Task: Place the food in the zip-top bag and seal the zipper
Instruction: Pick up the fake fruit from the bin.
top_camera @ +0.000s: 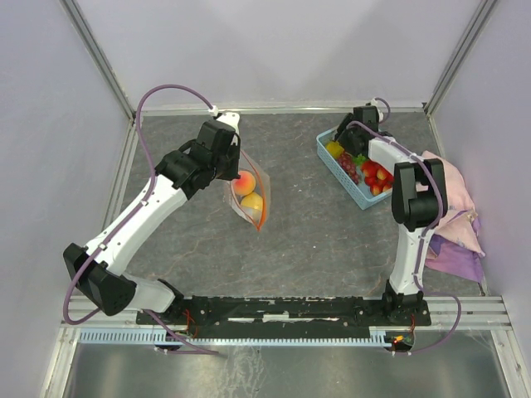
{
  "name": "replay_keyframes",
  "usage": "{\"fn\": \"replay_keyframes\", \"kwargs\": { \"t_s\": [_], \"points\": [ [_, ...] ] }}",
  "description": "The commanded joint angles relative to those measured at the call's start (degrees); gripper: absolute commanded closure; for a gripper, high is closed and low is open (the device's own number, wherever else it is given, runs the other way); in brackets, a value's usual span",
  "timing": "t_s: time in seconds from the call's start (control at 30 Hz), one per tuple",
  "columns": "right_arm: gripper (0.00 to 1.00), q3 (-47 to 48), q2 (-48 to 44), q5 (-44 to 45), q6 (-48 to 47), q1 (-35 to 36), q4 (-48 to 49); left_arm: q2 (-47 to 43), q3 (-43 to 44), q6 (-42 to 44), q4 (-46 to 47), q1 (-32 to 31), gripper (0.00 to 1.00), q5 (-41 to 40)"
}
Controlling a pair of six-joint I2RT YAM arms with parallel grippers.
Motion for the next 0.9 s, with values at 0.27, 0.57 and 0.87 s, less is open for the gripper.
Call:
{"fn": "replay_keyframes", "kwargs": {
  "t_s": [0.27, 0.57, 0.87],
  "points": [
    [0.26, 6.2, 6.8, -4.5, 2.2, -0.6, -0.8, -0.9, 0.5, 2.0, 2.0, 0.6, 0.97, 1.5],
    [0.27, 3.7, 7.2, -7.0, -0.7, -0.7, -1.8, -1.1, 0.1, 1.9, 2.3, 0.7, 0.97, 2.6],
    [0.47, 3.3, 4.9, -11.3, -3.7, -1.2, -1.6, -1.3, 0.1, 1.7, 2.4, 0.7, 0.97, 3.0]
  ]
}}
